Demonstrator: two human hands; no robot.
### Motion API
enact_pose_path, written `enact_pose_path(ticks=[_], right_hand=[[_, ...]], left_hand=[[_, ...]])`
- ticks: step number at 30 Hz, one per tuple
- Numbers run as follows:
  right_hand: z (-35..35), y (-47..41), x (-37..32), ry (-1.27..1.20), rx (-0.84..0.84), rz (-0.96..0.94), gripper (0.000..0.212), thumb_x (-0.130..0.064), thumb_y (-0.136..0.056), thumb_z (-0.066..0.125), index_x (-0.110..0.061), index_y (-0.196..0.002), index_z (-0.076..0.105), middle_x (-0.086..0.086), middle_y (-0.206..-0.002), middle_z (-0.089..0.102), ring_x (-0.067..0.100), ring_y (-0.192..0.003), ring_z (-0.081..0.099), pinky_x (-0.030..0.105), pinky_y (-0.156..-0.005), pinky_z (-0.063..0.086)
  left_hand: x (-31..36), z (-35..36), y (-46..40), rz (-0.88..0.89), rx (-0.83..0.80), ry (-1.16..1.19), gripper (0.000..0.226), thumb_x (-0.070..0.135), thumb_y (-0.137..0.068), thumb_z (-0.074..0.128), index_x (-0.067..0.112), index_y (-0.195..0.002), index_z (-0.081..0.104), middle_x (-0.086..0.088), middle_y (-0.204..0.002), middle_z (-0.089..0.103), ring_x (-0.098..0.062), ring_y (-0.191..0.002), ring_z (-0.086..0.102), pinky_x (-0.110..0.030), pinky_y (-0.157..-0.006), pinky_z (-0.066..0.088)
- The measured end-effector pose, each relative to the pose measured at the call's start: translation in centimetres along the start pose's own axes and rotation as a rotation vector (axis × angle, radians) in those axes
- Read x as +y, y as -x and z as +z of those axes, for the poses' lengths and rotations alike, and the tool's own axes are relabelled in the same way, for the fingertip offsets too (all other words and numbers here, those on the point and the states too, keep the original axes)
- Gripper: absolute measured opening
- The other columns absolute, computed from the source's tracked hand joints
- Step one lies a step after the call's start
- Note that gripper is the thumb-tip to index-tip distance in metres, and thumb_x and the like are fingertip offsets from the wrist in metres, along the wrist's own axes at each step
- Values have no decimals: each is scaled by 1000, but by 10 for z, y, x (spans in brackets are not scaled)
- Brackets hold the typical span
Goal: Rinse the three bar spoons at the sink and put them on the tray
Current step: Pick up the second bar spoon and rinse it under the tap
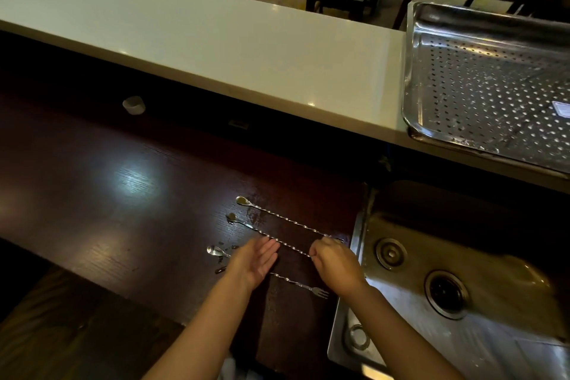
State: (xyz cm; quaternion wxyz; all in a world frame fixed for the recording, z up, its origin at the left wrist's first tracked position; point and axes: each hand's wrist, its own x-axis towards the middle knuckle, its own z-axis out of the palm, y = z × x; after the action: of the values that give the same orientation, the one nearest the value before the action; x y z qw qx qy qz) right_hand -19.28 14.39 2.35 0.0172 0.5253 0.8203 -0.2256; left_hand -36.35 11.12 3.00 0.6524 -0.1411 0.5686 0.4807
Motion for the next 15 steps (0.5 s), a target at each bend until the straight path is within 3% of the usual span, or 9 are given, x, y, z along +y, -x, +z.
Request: enact_pose_path(ticks=[6,9,11,13,15], right_hand=[[-14,7,6,-141,17,-9,16,-15,-87,50,-15,-95,64,4,-103,64,22,-95,60,30,-75,44],[-24,16,14,-241,60,0,13,-13,-86,54,-14,-92,66,3,-97,63,17,-85,59,31,-74,47],[-32,25,23,-329,96,19,11,-10,-85,56,-13,-89,66,0,-90,59,13,-78,55,26,-71,47],[-41,36,36,-414,141,45,8,-7,-84,59,-12,-86,65,-6,-83,53,7,-72,51,15,-67,42],[-52,50,53,-477,188,78,6,-7,-83,62,-12,-83,66,-9,-79,50,2,-69,50,14,-64,38]], left_hand=[[-5,5,1,78,7,25,33,9,-95,46,1,-127,49,-17,-123,58,-29,-113,57,-35,-85,46],[-7,11,4,140,-33,-10,15,8,-92,52,3,-103,60,-15,-103,63,-25,-91,63,-34,-80,48],[-10,20,10,185,-89,-32,9,7,-90,54,4,-92,62,-14,-94,66,-23,-83,64,-33,-79,48],[-16,34,16,228,-151,-55,10,6,-90,54,2,-93,62,-13,-90,66,-22,-82,65,-31,-76,52],[-25,51,23,262,-209,-72,11,6,-91,53,2,-92,63,-13,-88,66,-22,-82,65,-26,-66,59]])
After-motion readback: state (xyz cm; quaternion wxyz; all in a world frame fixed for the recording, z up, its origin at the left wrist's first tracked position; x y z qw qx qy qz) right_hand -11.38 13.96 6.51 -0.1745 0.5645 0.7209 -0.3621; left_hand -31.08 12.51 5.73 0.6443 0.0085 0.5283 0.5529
